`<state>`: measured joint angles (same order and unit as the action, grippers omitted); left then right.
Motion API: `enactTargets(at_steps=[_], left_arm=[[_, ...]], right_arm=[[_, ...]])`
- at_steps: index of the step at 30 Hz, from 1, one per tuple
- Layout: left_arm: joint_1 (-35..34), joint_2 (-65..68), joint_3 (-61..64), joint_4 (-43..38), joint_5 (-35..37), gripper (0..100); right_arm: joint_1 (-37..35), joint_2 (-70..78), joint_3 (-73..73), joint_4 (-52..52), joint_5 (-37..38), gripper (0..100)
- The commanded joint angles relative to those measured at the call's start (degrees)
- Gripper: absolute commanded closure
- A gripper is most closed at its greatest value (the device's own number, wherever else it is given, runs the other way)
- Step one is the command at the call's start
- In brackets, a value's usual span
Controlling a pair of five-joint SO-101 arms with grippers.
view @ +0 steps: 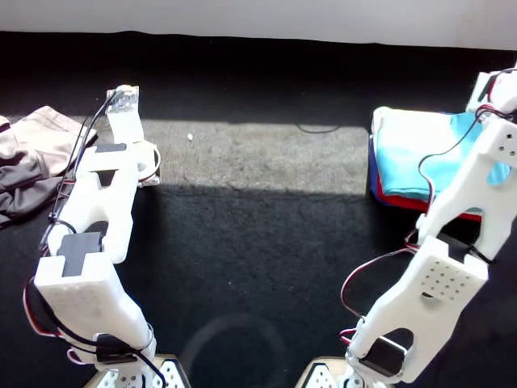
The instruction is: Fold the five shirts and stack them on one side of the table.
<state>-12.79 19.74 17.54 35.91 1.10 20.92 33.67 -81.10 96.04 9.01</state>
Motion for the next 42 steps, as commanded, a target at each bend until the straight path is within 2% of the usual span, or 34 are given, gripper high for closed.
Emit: enactTargets(at_steps=[1,6,11,15,22,26,35,39,42], left_arm=[[-0.2,0.2,-2.1,-0.2,-0.3,99],[-0.2,0.3,-2.1,-0.2,-0.3,99],[-0.2,0.3,-2.1,-0.2,-0.3,99],[-0.2,0.3,-2.1,-0.2,-0.3,99],[-0.2,0.3,-2.1,-0.2,-0.3,99],[-0.2,0.3,-2.1,-0.2,-0.3,99],[-0.2,0.3,-2.0,-0.2,-0.3,99],[0.3,0.3,-1.8,-0.1,-0.3,99],[0.4,0.3,-1.7,-0.1,-0.3,99]], right_arm=[[-3.6,-0.8,-8.4,5.1,-0.5,75.4],[-5.3,-1.7,-9.1,5.1,-0.8,75.4],[-8.2,-11.0,-4.2,5.2,-0.8,75.4],[-12.6,-24.0,11.0,5.2,-0.8,75.4],[-24.5,-43.4,50.6,2.9,-0.9,75.4],[-30.6,-48.4,73.8,-8.3,-0.9,75.4],[-42.1,-63.1,125.1,-47.1,-0.9,75.4],[-47.6,-63.1,139.8,-60.7,-0.9,75.4],[-52.7,-63.3,145.2,-64.2,-0.9,75.4]])
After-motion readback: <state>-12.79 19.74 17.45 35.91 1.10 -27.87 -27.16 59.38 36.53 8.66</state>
